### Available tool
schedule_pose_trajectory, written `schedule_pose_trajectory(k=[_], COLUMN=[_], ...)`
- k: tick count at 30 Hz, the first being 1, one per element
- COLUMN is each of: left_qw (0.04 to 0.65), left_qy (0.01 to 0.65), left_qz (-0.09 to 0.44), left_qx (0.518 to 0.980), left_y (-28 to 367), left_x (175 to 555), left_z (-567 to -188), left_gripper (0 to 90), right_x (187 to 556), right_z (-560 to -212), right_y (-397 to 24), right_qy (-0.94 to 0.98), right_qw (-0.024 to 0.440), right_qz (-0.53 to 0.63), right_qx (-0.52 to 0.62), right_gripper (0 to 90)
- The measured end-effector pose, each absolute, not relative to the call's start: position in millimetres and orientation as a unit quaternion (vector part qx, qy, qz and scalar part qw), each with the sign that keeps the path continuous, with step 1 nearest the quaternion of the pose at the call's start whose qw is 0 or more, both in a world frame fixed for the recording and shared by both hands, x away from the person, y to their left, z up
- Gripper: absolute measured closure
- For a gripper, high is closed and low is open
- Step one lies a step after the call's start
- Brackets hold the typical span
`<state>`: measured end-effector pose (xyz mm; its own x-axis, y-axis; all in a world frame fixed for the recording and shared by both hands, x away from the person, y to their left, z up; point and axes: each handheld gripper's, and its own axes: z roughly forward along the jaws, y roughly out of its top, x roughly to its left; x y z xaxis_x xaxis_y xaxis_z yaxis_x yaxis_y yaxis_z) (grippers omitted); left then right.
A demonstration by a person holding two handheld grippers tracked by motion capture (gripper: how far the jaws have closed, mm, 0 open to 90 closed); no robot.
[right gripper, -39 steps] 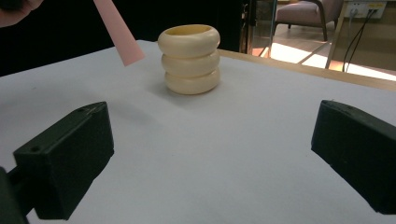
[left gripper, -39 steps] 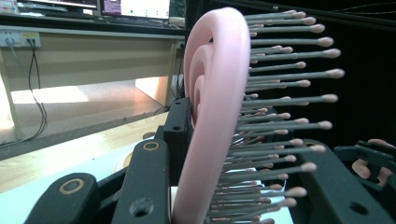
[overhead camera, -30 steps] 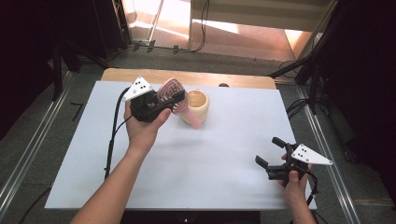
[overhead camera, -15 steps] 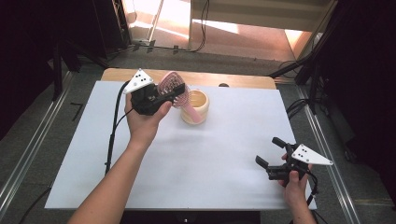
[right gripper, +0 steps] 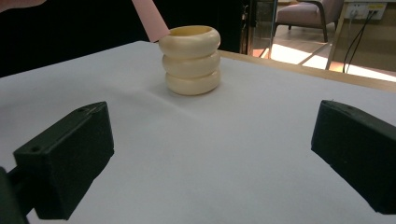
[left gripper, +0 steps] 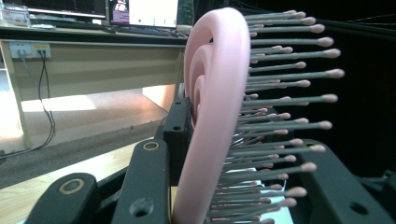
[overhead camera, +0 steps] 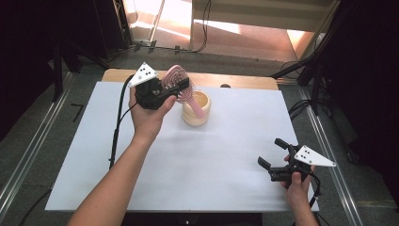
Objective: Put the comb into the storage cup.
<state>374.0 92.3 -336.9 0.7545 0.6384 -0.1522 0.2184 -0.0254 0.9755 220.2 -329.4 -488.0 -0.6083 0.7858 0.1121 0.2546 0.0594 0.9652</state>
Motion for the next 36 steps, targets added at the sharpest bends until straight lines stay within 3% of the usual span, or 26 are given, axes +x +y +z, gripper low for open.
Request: schedule_pose_trajectory(k=[36], left_qw=[0.638], left_qy=[0.332], left_qz=[0.185], left_qx=[0.670], left_y=[90.2], left_x=[411.1], left_z=[-336.3], left_gripper=[63.8], right_x=[220.9], right_z=[-490.5], right_y=[-329.0], right_qy=[0.691], right_qw=[0.227], right_qz=[0.572], right_qx=[0.379], right_gripper=[0.0])
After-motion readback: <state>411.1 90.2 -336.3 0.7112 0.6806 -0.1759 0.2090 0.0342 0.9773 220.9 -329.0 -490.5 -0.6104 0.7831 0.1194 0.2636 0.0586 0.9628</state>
